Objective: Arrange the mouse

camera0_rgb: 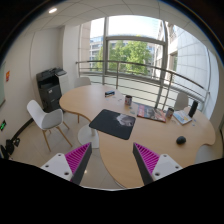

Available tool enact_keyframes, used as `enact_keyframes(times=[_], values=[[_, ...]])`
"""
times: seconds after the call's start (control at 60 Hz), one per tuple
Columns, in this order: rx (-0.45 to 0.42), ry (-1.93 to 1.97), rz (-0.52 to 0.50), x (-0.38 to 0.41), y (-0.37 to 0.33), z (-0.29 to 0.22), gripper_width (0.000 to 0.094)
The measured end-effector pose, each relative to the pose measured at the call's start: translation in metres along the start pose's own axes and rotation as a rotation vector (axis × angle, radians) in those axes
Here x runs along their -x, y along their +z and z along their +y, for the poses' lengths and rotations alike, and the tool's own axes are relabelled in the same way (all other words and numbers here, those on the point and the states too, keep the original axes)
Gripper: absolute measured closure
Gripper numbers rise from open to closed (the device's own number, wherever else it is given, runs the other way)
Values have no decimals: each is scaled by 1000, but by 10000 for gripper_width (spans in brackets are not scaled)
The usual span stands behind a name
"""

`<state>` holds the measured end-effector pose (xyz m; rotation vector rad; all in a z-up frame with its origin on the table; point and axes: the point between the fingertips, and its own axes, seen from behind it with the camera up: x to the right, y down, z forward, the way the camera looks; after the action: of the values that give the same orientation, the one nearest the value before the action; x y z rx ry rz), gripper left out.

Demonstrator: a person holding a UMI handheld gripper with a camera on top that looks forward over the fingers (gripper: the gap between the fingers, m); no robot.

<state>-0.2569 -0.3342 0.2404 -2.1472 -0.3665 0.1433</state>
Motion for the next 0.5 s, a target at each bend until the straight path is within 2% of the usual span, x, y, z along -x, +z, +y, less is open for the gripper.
enact_keyframes(times=[0.217,0.35,0.5], values=[[86,86,57,-66,14,63,90],[137,136,118,-145,33,116,92],[135,178,210,-257,68,150,91]])
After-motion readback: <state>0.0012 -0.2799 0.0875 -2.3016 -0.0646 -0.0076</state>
